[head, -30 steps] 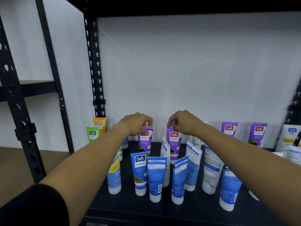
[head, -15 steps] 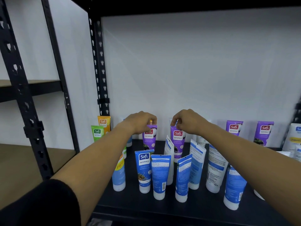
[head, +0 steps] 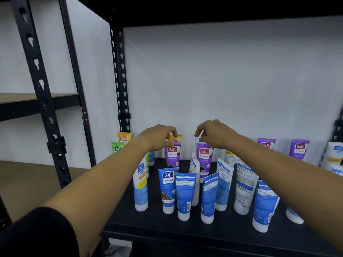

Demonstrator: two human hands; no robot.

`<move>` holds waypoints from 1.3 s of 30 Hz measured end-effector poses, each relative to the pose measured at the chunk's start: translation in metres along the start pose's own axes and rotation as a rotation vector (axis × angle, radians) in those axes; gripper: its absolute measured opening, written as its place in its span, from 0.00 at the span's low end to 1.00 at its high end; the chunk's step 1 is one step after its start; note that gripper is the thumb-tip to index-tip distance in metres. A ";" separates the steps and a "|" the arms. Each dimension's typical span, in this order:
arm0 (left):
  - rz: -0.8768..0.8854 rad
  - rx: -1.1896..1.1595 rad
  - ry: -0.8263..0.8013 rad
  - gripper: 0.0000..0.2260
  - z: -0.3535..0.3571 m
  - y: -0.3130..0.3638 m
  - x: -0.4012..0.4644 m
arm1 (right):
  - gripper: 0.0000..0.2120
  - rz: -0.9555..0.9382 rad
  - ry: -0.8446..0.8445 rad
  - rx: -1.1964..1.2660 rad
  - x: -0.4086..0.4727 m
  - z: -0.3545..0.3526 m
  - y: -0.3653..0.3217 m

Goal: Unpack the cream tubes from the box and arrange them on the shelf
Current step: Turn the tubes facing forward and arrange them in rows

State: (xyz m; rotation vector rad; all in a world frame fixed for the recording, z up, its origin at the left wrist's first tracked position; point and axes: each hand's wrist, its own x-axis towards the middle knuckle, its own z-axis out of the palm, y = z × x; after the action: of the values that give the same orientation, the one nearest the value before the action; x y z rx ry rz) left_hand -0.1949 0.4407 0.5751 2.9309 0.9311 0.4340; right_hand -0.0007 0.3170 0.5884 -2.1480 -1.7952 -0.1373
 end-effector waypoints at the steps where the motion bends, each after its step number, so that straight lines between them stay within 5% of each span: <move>1: 0.000 0.014 0.015 0.17 -0.004 0.000 -0.005 | 0.12 -0.006 -0.002 0.000 -0.004 -0.003 -0.004; 20: 0.045 -0.030 -0.011 0.08 -0.019 0.026 -0.090 | 0.10 -0.106 -0.021 -0.130 -0.074 -0.019 -0.055; 39: -0.081 -0.030 0.073 0.15 -0.003 0.030 -0.005 | 0.12 0.031 0.020 -0.190 -0.024 -0.011 -0.002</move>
State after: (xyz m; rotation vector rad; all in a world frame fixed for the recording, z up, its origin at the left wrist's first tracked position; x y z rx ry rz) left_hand -0.1832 0.4131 0.5804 2.8561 1.0385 0.5493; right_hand -0.0055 0.2917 0.5922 -2.2930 -1.8012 -0.3335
